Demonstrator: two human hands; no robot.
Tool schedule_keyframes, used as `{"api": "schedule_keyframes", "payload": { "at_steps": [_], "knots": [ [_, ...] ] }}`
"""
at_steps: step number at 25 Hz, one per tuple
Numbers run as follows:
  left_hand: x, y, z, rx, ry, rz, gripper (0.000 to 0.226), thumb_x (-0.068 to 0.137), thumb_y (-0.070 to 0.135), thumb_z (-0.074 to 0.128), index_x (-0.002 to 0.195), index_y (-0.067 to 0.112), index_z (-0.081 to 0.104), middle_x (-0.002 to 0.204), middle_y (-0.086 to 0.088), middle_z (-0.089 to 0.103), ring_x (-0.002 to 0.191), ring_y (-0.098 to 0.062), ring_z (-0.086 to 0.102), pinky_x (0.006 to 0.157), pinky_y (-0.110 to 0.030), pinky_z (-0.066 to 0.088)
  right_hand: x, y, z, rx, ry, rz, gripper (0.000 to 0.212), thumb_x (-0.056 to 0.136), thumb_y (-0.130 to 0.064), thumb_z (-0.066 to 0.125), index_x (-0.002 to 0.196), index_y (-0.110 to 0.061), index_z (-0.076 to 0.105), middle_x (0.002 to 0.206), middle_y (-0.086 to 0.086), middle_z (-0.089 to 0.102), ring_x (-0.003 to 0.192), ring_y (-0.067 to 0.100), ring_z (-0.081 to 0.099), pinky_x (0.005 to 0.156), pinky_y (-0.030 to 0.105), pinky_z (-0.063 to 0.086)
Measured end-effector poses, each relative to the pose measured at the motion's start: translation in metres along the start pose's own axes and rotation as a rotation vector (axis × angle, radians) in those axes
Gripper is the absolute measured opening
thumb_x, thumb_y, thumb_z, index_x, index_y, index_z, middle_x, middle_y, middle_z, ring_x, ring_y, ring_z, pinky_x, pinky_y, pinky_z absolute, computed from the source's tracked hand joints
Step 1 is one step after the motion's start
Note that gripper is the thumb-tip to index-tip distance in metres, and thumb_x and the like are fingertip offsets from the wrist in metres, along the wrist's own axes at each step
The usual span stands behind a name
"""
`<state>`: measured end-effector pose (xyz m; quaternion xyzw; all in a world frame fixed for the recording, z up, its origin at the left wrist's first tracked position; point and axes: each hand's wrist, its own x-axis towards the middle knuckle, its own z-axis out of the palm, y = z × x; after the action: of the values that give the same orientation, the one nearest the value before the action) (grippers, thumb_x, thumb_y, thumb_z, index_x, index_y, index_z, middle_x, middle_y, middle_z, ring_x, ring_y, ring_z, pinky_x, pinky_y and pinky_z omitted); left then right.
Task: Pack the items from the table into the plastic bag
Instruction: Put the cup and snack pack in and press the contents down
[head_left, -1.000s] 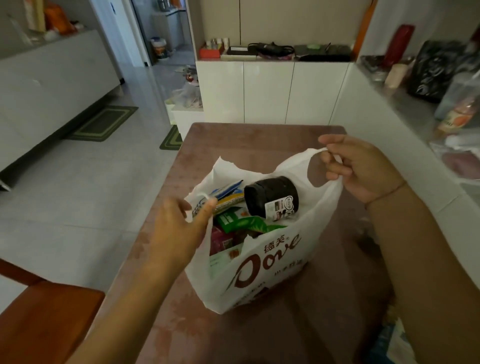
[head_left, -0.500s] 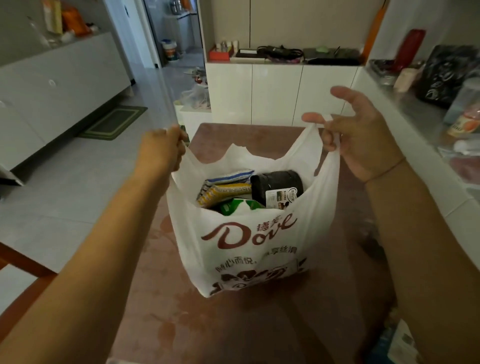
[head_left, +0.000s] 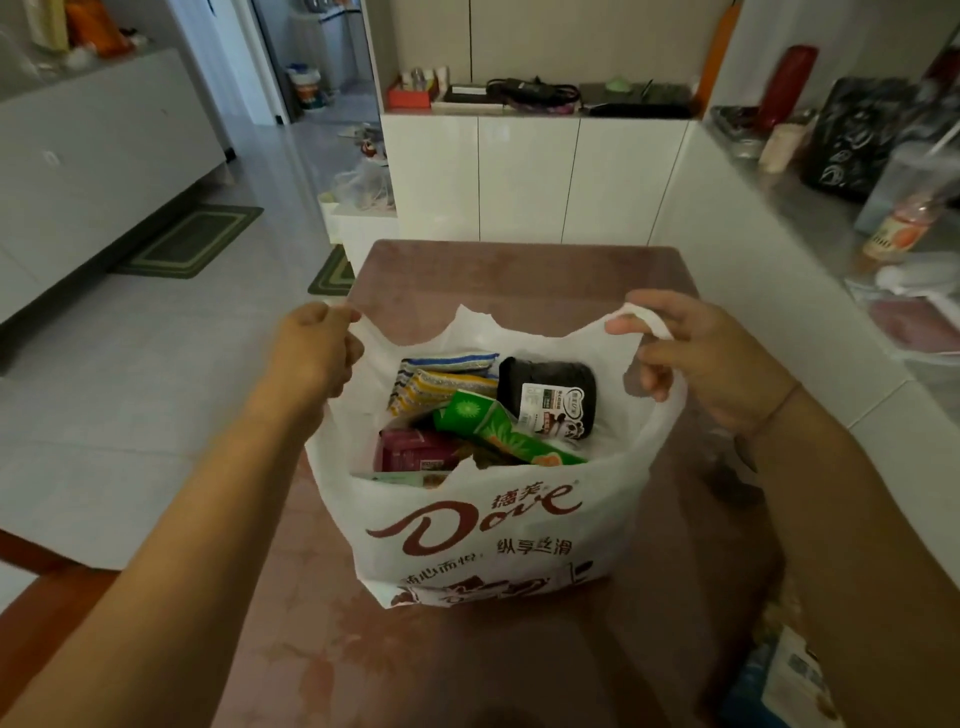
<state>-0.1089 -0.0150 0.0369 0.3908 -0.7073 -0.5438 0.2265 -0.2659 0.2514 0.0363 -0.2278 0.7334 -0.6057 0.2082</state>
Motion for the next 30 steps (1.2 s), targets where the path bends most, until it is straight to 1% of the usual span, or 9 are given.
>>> {"api": "schedule_keyframes", "payload": {
  "at_steps": [3,10,15,17,19,21,24,27,30],
  "knots": [
    [0.002,-0.010,-0.002,0.055,0.011,0.034,0.031,0.096,0.032,0.039,0.111,0.011,0.055,0.072,-0.008,0.057,0.049,-0.015,0.044,0.045,-0.026,0.038,0.004,0.009,0.006,-0.098,-0.075,0.095,0.062,0.084,0.018,0.049,0.140,-0.006,0.037,0.125,0.018,0.054,0.061,0.025,0.059,0.043,0.023,0.051],
    [0.006,-0.015,0.000,0.174,0.082,0.143,0.058,0.087,0.054,0.047,0.130,0.016,0.040,0.092,-0.007,0.064,0.071,-0.018,0.062,0.056,-0.026,0.045,0.021,0.014,0.007,-0.169,0.030,0.054,0.066,0.081,-0.009,0.069,0.139,-0.015,0.038,0.117,0.008,0.060,0.089,0.015,0.063,0.065,0.018,0.049],
    [0.002,-0.018,0.005,0.207,0.188,0.220,0.065,0.084,0.056,0.051,0.134,0.021,0.032,0.120,-0.003,0.052,0.101,-0.020,0.053,0.075,-0.033,0.048,0.023,0.022,0.006,-0.235,0.098,0.032,0.074,0.081,-0.031,0.071,0.143,-0.015,0.034,0.115,-0.003,0.055,0.105,0.016,0.054,0.070,0.017,0.042],
    [-0.003,-0.013,0.009,0.201,0.259,0.319,0.060,0.085,0.052,0.053,0.134,0.022,0.033,0.130,-0.001,0.047,0.115,-0.018,0.047,0.092,-0.038,0.045,0.021,0.024,0.005,-0.216,0.112,0.039,0.074,0.081,-0.035,0.069,0.143,-0.016,0.033,0.120,-0.002,0.053,0.112,0.017,0.053,0.081,0.023,0.044],
    [-0.016,-0.007,0.016,0.160,0.284,0.466,0.054,0.086,0.048,0.051,0.131,0.023,0.037,0.131,0.005,0.044,0.120,-0.012,0.042,0.096,-0.031,0.038,0.018,0.026,0.002,-0.197,0.163,0.036,0.071,0.084,-0.039,0.066,0.143,-0.018,0.034,0.127,-0.001,0.051,0.119,0.017,0.050,0.088,0.027,0.040],
    [-0.035,-0.003,0.031,0.109,0.226,0.589,0.048,0.087,0.047,0.049,0.128,0.024,0.040,0.129,0.008,0.045,0.119,-0.007,0.042,0.094,-0.023,0.036,0.012,0.029,-0.007,-0.163,0.249,0.013,0.064,0.085,-0.041,0.063,0.140,-0.020,0.038,0.131,-0.001,0.051,0.119,0.015,0.050,0.088,0.024,0.039],
    [-0.067,-0.002,0.066,0.087,0.060,0.687,0.033,0.088,0.042,0.050,0.118,0.029,0.044,0.121,0.011,0.050,0.110,-0.001,0.048,0.085,-0.027,0.047,-0.005,0.038,-0.030,-0.137,0.396,-0.008,0.057,0.084,-0.041,0.064,0.135,-0.024,0.044,0.126,-0.004,0.054,0.112,0.011,0.053,0.077,0.014,0.040],
    [-0.098,-0.012,0.106,0.055,-0.194,0.746,0.024,0.089,0.035,0.053,0.111,0.026,0.049,0.109,0.007,0.054,0.099,-0.003,0.054,0.076,-0.022,0.051,-0.029,0.061,-0.060,-0.149,0.488,0.045,0.055,0.084,-0.036,0.066,0.133,-0.021,0.046,0.127,-0.002,0.053,0.116,0.015,0.053,0.089,0.027,0.049],
    [-0.131,-0.038,0.154,0.100,-0.552,0.676,0.028,0.088,0.041,0.052,0.114,0.032,0.049,0.105,0.015,0.056,0.096,0.002,0.054,0.076,-0.012,0.046,-0.066,0.100,-0.086,-0.221,0.571,0.169,0.058,0.083,-0.032,0.068,0.134,-0.017,0.046,0.137,0.005,0.049,0.125,0.021,0.048,0.103,0.037,0.042]
  ]
}}
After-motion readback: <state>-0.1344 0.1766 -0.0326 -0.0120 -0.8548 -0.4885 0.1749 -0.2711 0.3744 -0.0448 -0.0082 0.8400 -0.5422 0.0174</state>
